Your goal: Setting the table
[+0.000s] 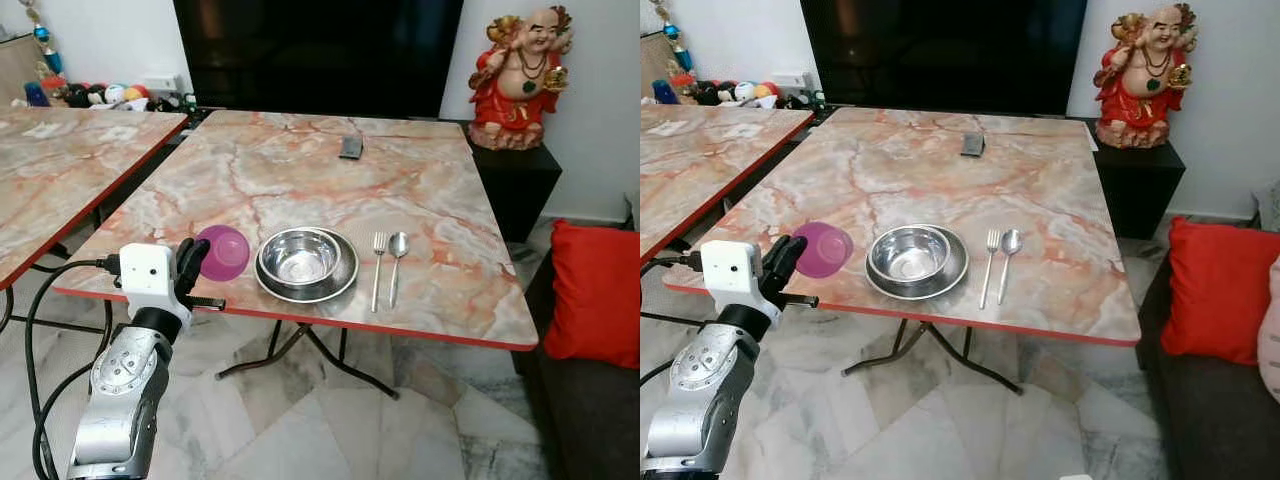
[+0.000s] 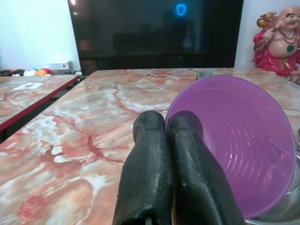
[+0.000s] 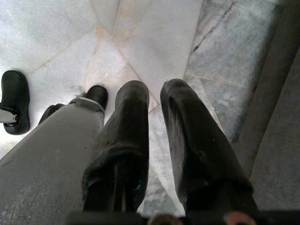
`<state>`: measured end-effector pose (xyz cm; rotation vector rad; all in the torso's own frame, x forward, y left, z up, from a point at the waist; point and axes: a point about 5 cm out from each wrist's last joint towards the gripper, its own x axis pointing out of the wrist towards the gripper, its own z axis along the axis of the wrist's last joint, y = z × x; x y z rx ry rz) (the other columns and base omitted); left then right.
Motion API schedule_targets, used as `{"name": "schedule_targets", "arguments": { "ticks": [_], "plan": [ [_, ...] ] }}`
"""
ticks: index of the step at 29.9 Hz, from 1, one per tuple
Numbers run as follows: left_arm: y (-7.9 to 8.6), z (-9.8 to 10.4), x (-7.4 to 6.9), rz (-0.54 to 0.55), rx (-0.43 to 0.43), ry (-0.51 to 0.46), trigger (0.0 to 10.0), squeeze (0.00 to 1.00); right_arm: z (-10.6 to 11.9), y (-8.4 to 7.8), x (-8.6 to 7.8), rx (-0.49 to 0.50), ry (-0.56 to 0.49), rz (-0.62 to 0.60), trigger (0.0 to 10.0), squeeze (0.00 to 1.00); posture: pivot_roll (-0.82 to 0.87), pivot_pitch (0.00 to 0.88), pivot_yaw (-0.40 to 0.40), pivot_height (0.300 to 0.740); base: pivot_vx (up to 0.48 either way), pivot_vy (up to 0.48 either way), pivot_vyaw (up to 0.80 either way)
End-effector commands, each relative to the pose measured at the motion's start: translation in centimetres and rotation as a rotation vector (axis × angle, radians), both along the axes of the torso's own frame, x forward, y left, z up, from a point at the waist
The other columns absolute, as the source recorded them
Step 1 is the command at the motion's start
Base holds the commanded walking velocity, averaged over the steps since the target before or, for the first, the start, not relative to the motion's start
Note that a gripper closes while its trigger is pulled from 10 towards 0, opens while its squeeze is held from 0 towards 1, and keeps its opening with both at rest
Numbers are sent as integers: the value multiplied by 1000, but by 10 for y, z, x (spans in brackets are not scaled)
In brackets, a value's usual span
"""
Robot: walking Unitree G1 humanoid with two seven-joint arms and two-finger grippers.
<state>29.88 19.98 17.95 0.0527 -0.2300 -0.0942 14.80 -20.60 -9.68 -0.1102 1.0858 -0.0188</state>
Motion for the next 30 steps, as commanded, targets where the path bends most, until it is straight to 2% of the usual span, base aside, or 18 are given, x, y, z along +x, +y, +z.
{"name": "schedule_targets", "arguments": {
  "ticks": [1,23,27,30],
  "plan": [
    [1,5,3,3,-6,-8,10000,0,-1,2,-1,7,1,-3,10000,0,55,0,-3,740,334,0,0],
    [3,6,4,13,2,-6,10000,0,0,1,0,8,-2,0,10000,0,58,0,-4,740,364,0,0],
    [7,9,4,27,6,-14,10000,0,0,2,1,9,-2,1,10000,0,61,0,-5,740,375,0,0],
    [12,15,7,40,-24,-20,10000,0,0,2,1,10,-3,2,10000,0,62,0,-6,740,86,0,0]
  ]
}}
